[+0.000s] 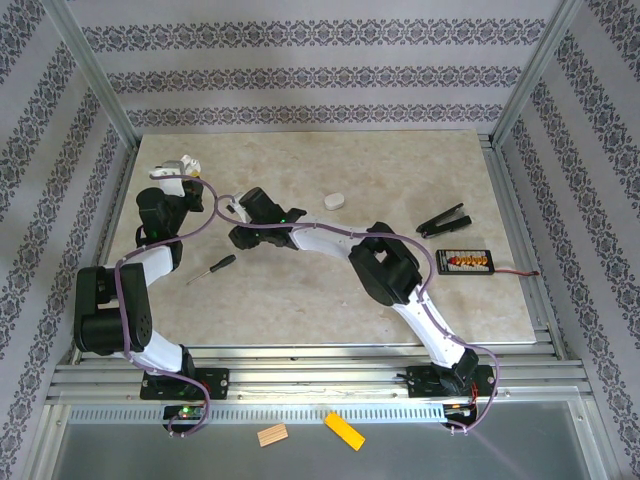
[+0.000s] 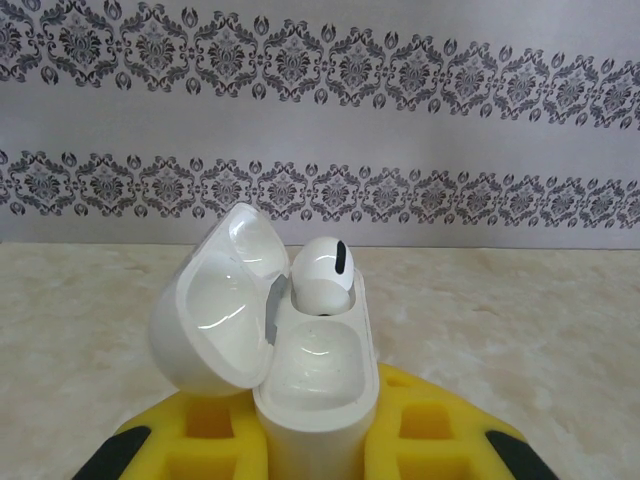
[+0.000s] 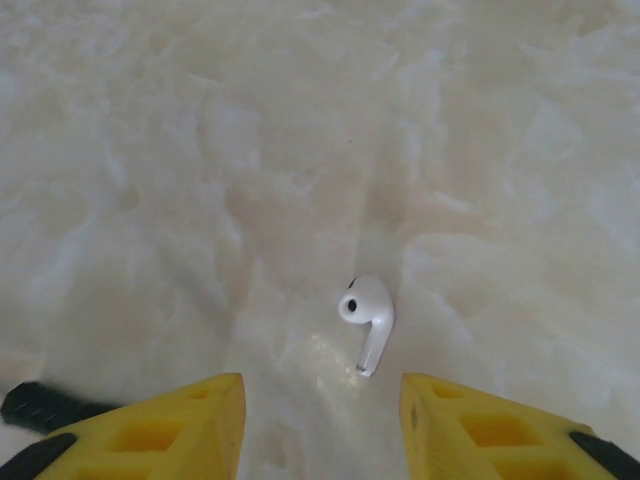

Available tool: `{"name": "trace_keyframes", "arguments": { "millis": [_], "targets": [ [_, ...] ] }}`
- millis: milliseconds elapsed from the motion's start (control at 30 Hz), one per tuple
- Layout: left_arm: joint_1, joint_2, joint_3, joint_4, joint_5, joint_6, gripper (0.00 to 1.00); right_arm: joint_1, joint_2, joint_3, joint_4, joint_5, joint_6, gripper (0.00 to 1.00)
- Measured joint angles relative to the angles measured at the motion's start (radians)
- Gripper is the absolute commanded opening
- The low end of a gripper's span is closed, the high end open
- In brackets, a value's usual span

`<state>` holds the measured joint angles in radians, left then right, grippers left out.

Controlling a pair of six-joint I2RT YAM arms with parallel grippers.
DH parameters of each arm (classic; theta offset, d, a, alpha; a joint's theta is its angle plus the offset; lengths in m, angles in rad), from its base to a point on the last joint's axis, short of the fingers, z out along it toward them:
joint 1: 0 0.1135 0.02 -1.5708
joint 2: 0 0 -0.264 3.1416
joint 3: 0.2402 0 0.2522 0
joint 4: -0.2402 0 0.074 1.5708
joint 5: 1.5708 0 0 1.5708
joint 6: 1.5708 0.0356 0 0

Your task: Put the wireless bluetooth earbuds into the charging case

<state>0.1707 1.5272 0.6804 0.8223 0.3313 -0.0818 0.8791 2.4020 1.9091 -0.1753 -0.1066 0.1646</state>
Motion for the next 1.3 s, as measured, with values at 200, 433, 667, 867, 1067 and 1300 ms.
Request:
{"name": "trace_keyframes", "arguments": {
  "millis": [200, 433, 667, 867, 1067, 1300],
  "targets": [
    [0.01, 0.0, 0.0, 0.0, -0.003, -0.001, 0.0, 0.0, 0.072, 0.093, -0.046, 0.014, 0.009, 0.32],
    [0.015, 0.0, 0.0, 0.0, -0.003, -0.001, 0.0, 0.0, 0.127, 0.156, -0.094, 0.012, 0.009, 0.24],
    [0.015, 0.0, 0.0, 0.0, 0.005, -0.004, 0.0, -0.001, 0.156, 0.198, -0.13, 0.009, -0.006, 0.17],
    [0.015, 0.0, 0.0, 0.0, 0.008, -0.006, 0.0, -0.007, 0.157, 0.203, -0.144, 0.003, -0.012, 0.19],
    [0.015, 0.0, 0.0, 0.0, 0.011, -0.009, 0.0, -0.009, 0.124, 0.142, -0.115, -0.015, -0.006, 0.22],
    [0.015, 0.0, 0.0, 0.0, 0.018, -0.01, 0.0, -0.02, 0.027, 0.017, -0.1, -0.043, 0.025, 0.28]
  ]
}}
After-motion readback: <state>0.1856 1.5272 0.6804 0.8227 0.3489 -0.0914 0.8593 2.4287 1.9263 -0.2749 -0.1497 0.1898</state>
